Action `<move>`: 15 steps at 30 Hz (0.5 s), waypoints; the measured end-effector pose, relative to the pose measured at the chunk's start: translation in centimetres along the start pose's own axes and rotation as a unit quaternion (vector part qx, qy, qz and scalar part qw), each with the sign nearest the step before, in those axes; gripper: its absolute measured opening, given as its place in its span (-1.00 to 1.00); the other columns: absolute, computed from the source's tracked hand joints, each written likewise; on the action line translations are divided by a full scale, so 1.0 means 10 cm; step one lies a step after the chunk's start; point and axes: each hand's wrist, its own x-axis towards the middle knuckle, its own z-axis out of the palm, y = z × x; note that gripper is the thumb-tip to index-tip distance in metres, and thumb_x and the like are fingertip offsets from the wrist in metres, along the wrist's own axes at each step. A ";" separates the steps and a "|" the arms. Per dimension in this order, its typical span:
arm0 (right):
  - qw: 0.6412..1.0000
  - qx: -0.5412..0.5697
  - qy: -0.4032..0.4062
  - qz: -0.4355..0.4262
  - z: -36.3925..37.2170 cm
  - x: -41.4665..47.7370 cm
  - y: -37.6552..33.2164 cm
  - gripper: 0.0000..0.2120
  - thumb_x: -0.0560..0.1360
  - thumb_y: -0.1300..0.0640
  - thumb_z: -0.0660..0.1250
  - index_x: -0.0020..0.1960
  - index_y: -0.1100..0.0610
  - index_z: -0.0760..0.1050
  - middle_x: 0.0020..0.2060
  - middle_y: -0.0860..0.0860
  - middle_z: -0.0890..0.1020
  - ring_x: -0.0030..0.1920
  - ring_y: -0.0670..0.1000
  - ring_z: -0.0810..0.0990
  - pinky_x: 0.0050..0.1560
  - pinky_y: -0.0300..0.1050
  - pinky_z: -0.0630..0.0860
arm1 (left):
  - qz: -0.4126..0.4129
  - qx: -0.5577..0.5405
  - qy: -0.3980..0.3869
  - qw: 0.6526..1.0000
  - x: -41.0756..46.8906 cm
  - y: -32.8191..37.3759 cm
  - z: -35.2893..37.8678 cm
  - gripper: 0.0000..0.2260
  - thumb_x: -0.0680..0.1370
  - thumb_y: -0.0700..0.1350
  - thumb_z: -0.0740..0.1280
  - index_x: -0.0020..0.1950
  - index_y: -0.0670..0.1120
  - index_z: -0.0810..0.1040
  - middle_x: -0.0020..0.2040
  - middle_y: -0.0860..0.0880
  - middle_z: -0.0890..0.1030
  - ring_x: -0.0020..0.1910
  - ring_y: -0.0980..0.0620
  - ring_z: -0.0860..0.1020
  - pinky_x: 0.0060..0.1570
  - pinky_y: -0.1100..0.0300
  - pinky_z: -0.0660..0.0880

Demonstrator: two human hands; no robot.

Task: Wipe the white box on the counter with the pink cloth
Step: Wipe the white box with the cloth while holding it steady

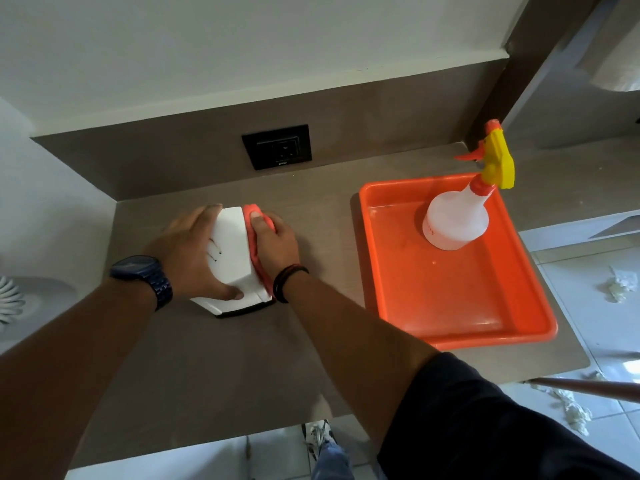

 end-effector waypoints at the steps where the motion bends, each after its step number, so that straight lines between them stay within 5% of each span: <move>1: 1.000 -0.003 -0.004 0.001 0.01 0.02 0.00 -0.75 0.51 -0.14 0.25 0.00 -0.01 0.59 0.02 0.08 0.68 0.11 0.13 0.60 0.26 0.18 0.50 | -0.001 0.002 -0.001 1.000 0.01 -0.01 0.00 0.25 -0.13 0.47 0.37 0.45 -0.03 0.09 0.39 -0.12 0.33 0.30 -0.17 0.31 0.19 -0.12 0.36; 6: 0.999 0.003 0.034 0.039 0.02 -0.04 0.08 -0.69 0.45 -0.24 0.26 -0.02 -0.02 0.35 -0.02 0.09 0.62 0.06 0.18 0.59 0.22 0.21 0.49 | -0.006 0.013 0.001 1.000 0.02 -0.02 0.02 0.26 -0.15 0.48 0.37 0.44 0.00 0.08 0.39 -0.11 0.33 0.30 -0.16 0.31 0.18 -0.12 0.37; 15: 0.999 -0.001 0.045 0.010 0.09 0.01 -0.02 -0.70 0.46 -0.18 0.26 -0.14 0.05 0.54 -0.08 0.11 0.69 0.02 0.16 0.62 0.18 0.21 0.54 | -0.007 0.005 -0.008 1.000 0.03 -0.03 0.02 0.27 -0.17 0.46 0.39 0.43 -0.01 0.09 0.39 -0.11 0.33 0.29 -0.15 0.31 0.18 -0.10 0.37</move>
